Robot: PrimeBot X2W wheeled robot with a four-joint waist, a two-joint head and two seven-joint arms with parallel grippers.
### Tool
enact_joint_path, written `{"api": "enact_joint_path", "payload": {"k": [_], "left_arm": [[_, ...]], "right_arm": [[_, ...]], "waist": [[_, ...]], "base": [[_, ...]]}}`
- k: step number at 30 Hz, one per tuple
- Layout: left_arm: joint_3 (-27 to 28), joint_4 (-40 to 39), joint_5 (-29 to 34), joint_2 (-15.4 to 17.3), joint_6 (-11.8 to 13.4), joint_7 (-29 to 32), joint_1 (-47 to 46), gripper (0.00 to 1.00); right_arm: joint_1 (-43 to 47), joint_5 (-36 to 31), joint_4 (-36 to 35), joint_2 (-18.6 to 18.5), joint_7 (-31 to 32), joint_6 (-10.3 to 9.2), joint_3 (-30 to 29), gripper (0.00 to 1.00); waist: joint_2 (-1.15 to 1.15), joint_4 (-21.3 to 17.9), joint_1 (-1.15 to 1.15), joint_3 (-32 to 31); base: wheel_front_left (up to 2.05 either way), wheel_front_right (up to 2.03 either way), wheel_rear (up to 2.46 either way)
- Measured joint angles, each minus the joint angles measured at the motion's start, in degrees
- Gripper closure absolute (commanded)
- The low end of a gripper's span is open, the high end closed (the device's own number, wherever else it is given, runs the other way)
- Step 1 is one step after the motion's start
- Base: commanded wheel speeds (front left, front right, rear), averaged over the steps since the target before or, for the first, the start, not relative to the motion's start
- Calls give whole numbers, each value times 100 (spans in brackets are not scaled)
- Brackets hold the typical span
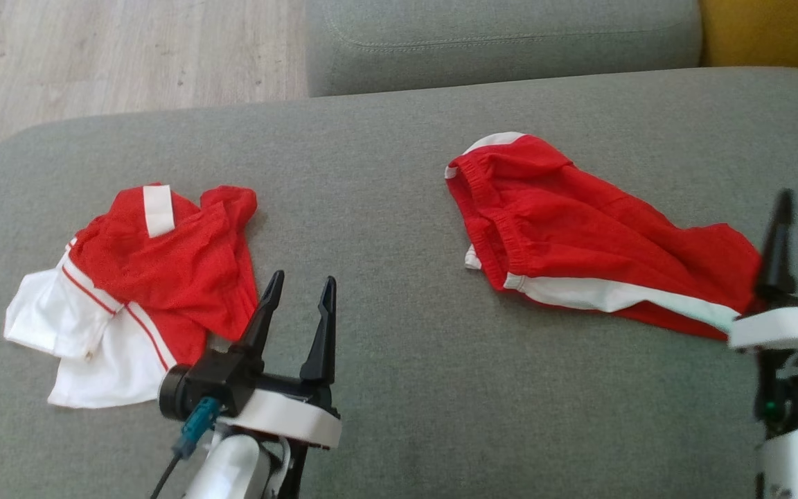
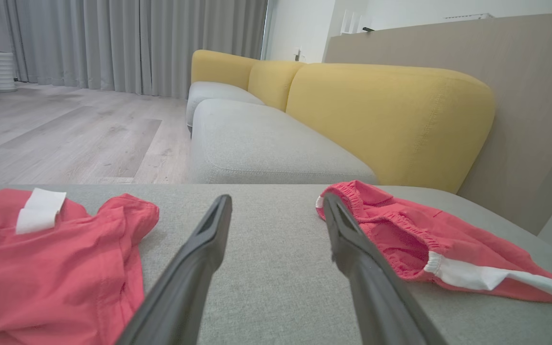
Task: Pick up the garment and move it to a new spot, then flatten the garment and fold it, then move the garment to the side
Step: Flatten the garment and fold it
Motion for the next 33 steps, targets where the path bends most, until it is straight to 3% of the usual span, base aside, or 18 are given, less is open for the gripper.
{"api": "enact_joint_path", "payload": {"k": [7, 12, 20, 26, 33], "left_arm": [[-4, -214, -169, 2, -68, 0, 1, 0], [-53, -330, -309, 3, -35, 0, 0, 0], [-137, -297, -300, 2, -65, 0, -9, 0], [-929, 205, -280, 3, -394, 374, -583, 0], [-1639, 815, -611, 7, -499, 1260, -1334, 0]], "right_arm": [[775, 121, -942, 12, -382, 0, 854, 0], [1353, -65, -984, 18, -388, 0, 1195, 0], [1416, -48, -1143, 20, -403, 0, 1312, 0], [1306, -63, -1180, 20, -403, 0, 1262, 0], [1162, -63, -1178, 20, -403, 0, 1293, 0]], "waist": [[0, -58, 0, -20], [0, -88, 0, 65], [0, -174, 1, 214], [0, -314, 1, 416], [0, -584, 1, 672]], "base": [[0, 0, 0], [0, 0, 0], [0, 0, 0], [0, 0, 0], [0, 0, 0]]}}
